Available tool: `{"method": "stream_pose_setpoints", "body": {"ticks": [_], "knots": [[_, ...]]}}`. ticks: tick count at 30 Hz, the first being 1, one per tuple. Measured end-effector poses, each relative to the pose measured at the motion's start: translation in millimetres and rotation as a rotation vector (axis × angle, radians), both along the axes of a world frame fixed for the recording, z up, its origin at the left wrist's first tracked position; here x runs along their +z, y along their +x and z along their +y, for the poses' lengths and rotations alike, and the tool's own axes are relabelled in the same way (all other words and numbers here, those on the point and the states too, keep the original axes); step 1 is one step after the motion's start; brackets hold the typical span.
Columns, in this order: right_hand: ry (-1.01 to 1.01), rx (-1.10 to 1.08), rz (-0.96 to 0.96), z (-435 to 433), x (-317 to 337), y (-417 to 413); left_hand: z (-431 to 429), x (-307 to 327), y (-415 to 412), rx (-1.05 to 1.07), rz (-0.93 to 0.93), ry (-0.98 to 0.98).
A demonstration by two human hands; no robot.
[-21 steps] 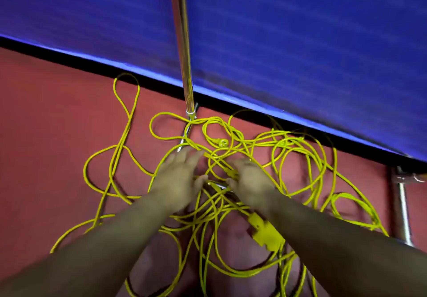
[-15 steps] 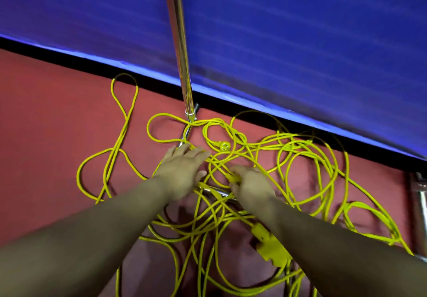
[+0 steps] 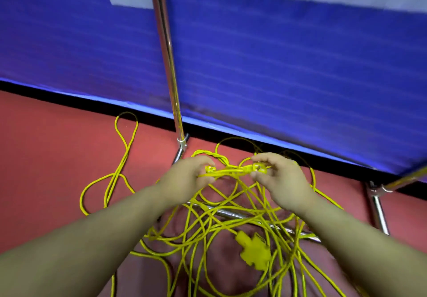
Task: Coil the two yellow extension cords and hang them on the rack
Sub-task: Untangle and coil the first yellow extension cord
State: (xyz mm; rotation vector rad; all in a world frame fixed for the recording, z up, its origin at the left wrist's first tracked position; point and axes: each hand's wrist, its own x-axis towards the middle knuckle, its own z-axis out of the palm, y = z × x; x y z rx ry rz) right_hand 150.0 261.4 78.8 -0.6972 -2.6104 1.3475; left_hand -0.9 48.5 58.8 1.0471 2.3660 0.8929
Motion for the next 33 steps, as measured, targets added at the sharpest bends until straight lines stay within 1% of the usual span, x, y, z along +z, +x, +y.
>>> {"method": "stream_pose_setpoints", "body": {"ticks": [2, 5, 8, 11, 13, 16, 19, 21, 24, 26, 28, 30, 31, 33], "knots": [[0.02, -0.07, 0.058, 8.0, 41.1, 22.9, 15.5, 47.5, 16.2, 0.005, -0.006, 0.104], [-0.001, -0.199, 0.144, 17.8, 109.3, 64.5, 40.8, 130.2, 45.0, -0.019, -0.041, 0.2], [0.014, -0.264, 0.195, 23.7, 179.4, 108.5, 57.1, 217.3, 82.2, -0.105, 0.064, 0.245], [-0.044, -0.273, 0.275, 22.3, 240.7, 150.4, 62.6, 293.5, 128.5, -0.134, 0.128, 0.347], [-0.124, -0.268, 0.361, 13.6, 274.2, 177.7, 58.9, 329.7, 160.2, -0.095, 0.098, 0.453], [-0.211, -0.275, 0.465, -9.0, 308.0, 218.1, 45.6, 369.0, 204.8, -0.048, -0.039, 0.563], [-0.294, -0.321, 0.554, -25.0, 321.2, 249.8, 30.5, 387.0, 239.6, -0.053, -0.155, 0.607], [-0.285, -0.354, 0.577, -31.7, 322.0, 262.8, 20.8, 385.0, 257.7, -0.047, -0.222, 0.609], [-0.211, -0.403, 0.54, -37.0, 313.8, 269.7, 7.8, 367.8, 274.6, -0.021, -0.317, 0.573], [-0.215, -0.396, 0.506, -39.6, 306.6, 268.6, 1.7, 359.1, 277.6, -0.004, -0.375, 0.561], [-0.27, -0.334, 0.469, -43.9, 301.6, 265.5, -1.3, 359.4, 279.0, -0.007, -0.448, 0.593], [-0.394, -0.242, 0.44, -49.7, 306.7, 262.4, -1.8, 363.9, 280.0, -0.009, -0.525, 0.649], [-0.423, -0.187, 0.426, -51.6, 312.6, 261.9, -1.3, 366.0, 280.1, 0.002, -0.572, 0.683], [-0.345, -0.09, 0.39, -51.7, 320.3, 262.2, -0.8, 368.5, 279.5, 0.02, -0.69, 0.738]]}}
